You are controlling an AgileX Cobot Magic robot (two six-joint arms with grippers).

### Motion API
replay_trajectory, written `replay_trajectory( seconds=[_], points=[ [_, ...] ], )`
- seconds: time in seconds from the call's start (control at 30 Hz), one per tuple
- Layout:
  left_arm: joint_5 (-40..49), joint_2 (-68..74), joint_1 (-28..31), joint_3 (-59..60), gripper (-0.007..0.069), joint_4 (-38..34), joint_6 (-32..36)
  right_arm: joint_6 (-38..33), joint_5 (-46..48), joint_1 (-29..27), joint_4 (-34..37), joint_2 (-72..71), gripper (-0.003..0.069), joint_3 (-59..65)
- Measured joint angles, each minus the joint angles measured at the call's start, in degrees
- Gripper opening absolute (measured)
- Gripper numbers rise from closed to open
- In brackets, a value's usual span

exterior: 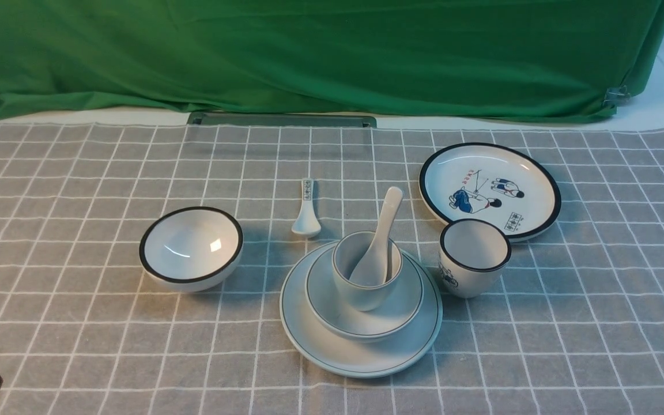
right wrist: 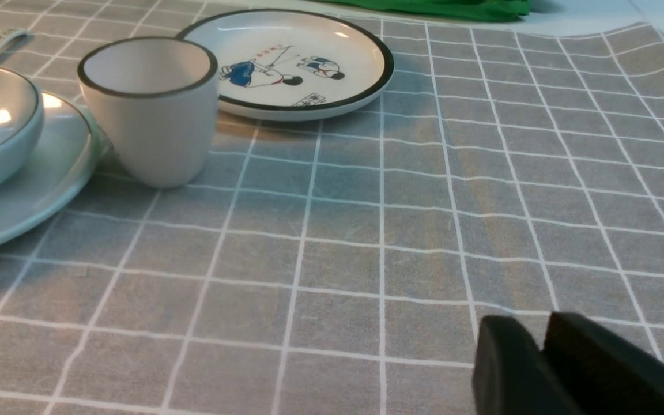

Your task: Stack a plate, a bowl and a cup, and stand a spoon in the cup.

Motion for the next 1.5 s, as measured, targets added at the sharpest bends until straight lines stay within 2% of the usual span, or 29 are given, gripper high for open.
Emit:
replay_trajectory(
  seconds=[1.5],
  points=[
    [0.0, 0.0, 0.0, 0.0, 0.0013, 0.0, 0.0, 0.0, 0.0, 0.0, 0.0, 0.0, 0.0216, 0.0]
  ],
)
